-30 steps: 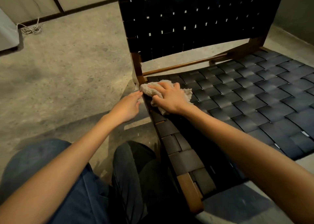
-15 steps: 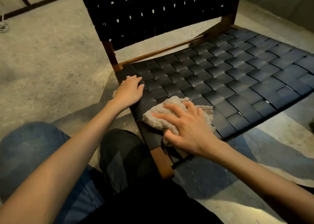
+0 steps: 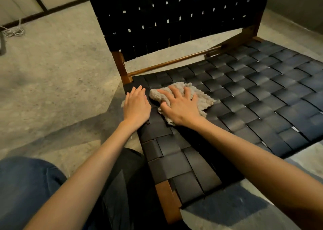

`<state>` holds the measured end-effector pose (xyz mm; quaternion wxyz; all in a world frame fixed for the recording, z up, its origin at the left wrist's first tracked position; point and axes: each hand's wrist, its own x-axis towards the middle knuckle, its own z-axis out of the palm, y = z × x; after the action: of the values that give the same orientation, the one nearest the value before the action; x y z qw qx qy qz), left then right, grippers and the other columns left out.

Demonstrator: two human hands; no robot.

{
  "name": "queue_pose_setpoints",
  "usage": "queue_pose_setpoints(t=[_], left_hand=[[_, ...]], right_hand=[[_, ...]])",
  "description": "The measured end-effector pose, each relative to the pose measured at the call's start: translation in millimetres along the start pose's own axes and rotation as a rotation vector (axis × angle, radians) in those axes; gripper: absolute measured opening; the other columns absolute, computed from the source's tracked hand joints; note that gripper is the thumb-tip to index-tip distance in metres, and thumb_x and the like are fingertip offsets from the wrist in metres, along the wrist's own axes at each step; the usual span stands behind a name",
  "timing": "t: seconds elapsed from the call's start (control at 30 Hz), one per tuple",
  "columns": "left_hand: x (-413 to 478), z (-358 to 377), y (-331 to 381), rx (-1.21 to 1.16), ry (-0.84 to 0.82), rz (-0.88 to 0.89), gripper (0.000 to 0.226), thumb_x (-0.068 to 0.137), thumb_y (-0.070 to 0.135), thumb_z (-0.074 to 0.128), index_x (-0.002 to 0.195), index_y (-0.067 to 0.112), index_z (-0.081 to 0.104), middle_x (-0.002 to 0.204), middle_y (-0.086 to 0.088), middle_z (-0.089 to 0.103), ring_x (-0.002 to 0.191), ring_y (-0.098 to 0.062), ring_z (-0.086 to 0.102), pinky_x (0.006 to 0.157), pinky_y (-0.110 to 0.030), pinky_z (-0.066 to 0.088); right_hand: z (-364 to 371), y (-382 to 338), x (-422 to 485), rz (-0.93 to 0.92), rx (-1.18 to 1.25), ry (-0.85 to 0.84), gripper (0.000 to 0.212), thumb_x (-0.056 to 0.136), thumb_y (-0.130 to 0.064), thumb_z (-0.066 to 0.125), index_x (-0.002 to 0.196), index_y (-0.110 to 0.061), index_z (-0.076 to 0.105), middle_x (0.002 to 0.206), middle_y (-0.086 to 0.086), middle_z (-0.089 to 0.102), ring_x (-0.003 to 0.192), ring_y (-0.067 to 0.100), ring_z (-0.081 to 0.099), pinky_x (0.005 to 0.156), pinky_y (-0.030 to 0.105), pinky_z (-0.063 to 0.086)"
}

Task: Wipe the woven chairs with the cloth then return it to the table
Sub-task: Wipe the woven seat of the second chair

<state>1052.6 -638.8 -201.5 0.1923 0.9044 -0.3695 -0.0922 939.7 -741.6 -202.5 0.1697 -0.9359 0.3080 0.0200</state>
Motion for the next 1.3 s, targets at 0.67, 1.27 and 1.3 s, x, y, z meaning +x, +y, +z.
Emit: queue_pose_setpoints(t=[0.67,1.27,1.3], left_hand=[[6,3,-1,0.071,-0.042,0.016,0.045,0.102,0.031,0.028,0.147,0.025,0.032,0.158,-0.004,0.018,0.146,-0.020,0.009,0.118,-0.036,0.003],[-14,19,84,0.125,-0.213,0.193,0.048,0.101,0.032,0.037,0.147,0.023,0.031,0.154,-0.007,0.027,0.142,-0.025,0.024,0.117,-0.047,0.018],[-14,20,86,0.138,-0.223,0.201,0.048,0.101,0.032,0.036,0.147,0.023,0.030,0.155,-0.007,0.026,0.143,-0.025,0.022,0.117,-0.047,0.018]], right_hand=[[3,21,107,0.042,-0.035,0.009,0.053,0.091,-0.050,0.032,0.144,-0.045,0.028,0.157,-0.001,0.020,0.139,0.041,0.010,0.111,0.054,0.013],[-49,51,-150,0.296,-0.193,0.099,0.052,0.088,-0.051,0.032,0.140,-0.048,0.031,0.151,-0.004,0.026,0.132,0.038,0.015,0.100,0.051,0.020],[-50,54,-152,0.331,-0.195,0.117,0.053,0.088,-0.051,0.032,0.140,-0.046,0.031,0.151,-0.003,0.026,0.134,0.040,0.013,0.103,0.054,0.018]])
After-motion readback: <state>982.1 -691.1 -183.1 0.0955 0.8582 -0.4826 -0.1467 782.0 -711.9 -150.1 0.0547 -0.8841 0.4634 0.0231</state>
